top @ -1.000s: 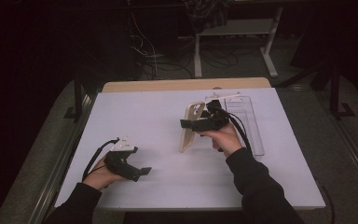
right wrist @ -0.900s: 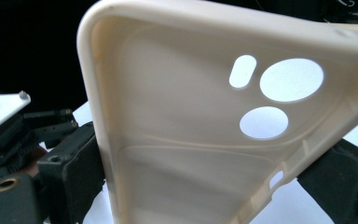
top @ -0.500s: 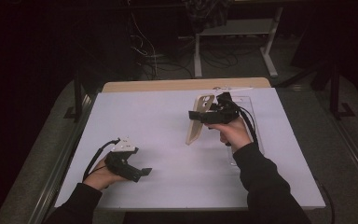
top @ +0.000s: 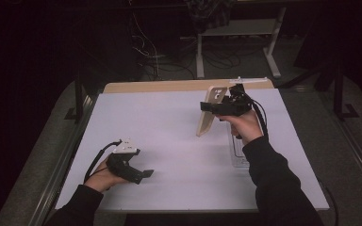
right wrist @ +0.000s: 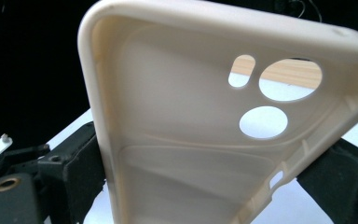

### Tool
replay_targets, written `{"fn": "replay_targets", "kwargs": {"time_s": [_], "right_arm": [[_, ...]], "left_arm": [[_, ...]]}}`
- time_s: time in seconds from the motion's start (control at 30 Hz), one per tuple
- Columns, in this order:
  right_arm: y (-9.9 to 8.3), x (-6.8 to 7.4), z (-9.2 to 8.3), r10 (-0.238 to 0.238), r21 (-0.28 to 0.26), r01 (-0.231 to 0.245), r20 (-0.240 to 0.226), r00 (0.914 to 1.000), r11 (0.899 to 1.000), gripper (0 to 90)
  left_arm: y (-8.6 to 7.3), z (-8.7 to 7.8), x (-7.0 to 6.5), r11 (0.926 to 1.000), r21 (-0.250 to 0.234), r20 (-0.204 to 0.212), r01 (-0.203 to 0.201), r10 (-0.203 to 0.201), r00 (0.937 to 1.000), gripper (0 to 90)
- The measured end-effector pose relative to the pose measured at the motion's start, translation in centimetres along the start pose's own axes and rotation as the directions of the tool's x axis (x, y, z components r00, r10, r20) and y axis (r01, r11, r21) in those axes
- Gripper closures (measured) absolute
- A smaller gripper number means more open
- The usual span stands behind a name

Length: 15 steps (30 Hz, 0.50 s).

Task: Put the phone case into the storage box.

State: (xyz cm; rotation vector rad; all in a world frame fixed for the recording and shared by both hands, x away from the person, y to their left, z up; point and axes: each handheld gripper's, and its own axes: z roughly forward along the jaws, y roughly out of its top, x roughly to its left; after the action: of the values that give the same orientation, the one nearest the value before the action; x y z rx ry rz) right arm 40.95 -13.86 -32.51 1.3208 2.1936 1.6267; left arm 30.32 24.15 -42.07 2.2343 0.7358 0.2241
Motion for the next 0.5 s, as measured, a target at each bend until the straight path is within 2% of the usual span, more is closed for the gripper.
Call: {"fn": "replay_targets", "kwargs": {"time_s": [0.2, 0.23, 0.5], "right_arm": [[0.4, -1.1, -0.9, 0.022, -0.019, -0.022, 0.02, 0.9996, 1.0, 7.9], [0.4, -1.2, -1.0, 0.03, -0.024, -0.03, 0.022, 0.9993, 0.999, 8.0], [1.0, -2.5, -2.2, 0.051, -0.046, -0.049, 0.051, 0.9974, 0.998, 8.1]], "left_arm": [[0.0, 0.0, 0.0, 1.0, 0.0, 0.001, 0.002, -0.002, 1.0, 1.9], [0.0, 0.1, -0.1, 0.9999, -0.009, 0.003, 0.014, -0.014, 0.9999, 2.0], [0.0, 0.1, -0.1, 0.9999, -0.009, 0.009, 0.008, -0.008, 0.9999, 2.0]]}}
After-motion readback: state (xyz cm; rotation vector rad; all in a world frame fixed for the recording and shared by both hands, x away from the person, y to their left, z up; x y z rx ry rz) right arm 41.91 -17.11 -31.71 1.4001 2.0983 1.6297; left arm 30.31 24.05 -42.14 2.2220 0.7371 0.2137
